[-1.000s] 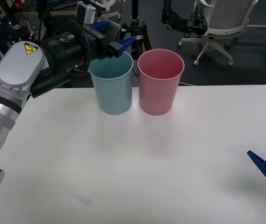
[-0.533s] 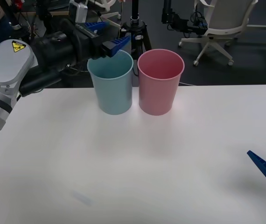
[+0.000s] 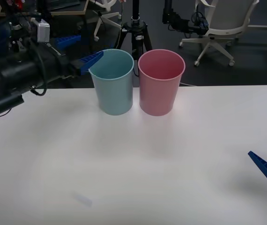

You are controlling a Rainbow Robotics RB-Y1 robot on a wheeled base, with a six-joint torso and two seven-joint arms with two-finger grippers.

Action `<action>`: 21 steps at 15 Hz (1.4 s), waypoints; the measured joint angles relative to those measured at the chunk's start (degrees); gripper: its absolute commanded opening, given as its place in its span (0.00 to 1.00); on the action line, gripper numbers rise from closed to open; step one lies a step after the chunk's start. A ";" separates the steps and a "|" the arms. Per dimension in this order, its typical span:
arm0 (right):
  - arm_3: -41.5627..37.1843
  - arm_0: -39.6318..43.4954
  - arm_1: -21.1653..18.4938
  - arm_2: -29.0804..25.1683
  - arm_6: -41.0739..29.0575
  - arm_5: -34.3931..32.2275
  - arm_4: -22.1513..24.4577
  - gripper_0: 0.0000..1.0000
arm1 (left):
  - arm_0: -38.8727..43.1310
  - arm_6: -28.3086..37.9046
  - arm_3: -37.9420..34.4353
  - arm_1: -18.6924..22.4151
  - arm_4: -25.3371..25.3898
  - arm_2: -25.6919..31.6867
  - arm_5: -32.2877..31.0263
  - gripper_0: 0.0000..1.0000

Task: Grasp the object on the table and drop it into the matching bin: aluminum can to the light blue bin, PET bottle to the pink bin.

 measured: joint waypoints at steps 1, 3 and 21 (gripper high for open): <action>0.00 0.00 0.00 0.00 0.00 0.00 0.00 1.00 | 2.78 -1.80 -1.11 0.56 0.97 1.88 -1.22 1.00; 0.00 0.00 0.00 0.00 0.00 0.00 0.00 1.00 | 8.32 -3.81 -2.79 0.64 1.54 6.32 -3.90 1.00; 0.00 0.00 0.00 0.00 0.00 0.00 0.00 1.00 | 48.19 -8.60 -17.65 -17.35 -2.44 31.54 -22.74 1.00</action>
